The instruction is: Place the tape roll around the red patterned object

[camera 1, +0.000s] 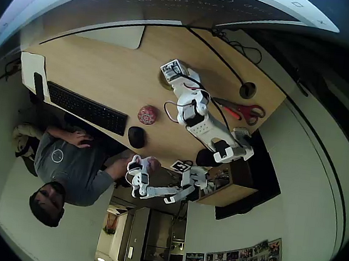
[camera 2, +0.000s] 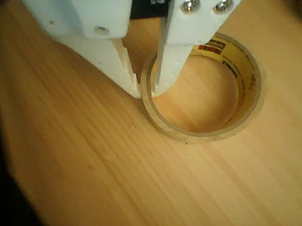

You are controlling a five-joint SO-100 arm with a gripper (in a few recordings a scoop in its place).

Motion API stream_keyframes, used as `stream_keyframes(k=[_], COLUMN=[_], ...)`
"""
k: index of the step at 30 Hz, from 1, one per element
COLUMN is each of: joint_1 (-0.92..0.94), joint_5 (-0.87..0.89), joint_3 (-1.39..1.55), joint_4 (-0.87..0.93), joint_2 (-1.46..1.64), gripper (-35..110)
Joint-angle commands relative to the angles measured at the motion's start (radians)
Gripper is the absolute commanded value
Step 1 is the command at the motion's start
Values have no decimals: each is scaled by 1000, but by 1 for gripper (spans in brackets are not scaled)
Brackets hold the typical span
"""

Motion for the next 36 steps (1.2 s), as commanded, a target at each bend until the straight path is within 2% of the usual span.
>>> stream_keyframes(k=[1,3,20,29,36], joint_1=[11,12,-109,-166,-275], joint_5=[-29,-38,-75,-74,-8], joint_3=[-311,-454,-485,-80,213], joint_4=[161,222,221,221,221], joint_2=[-38,-80,114,503,785], gripper=[0,0,0,0,0])
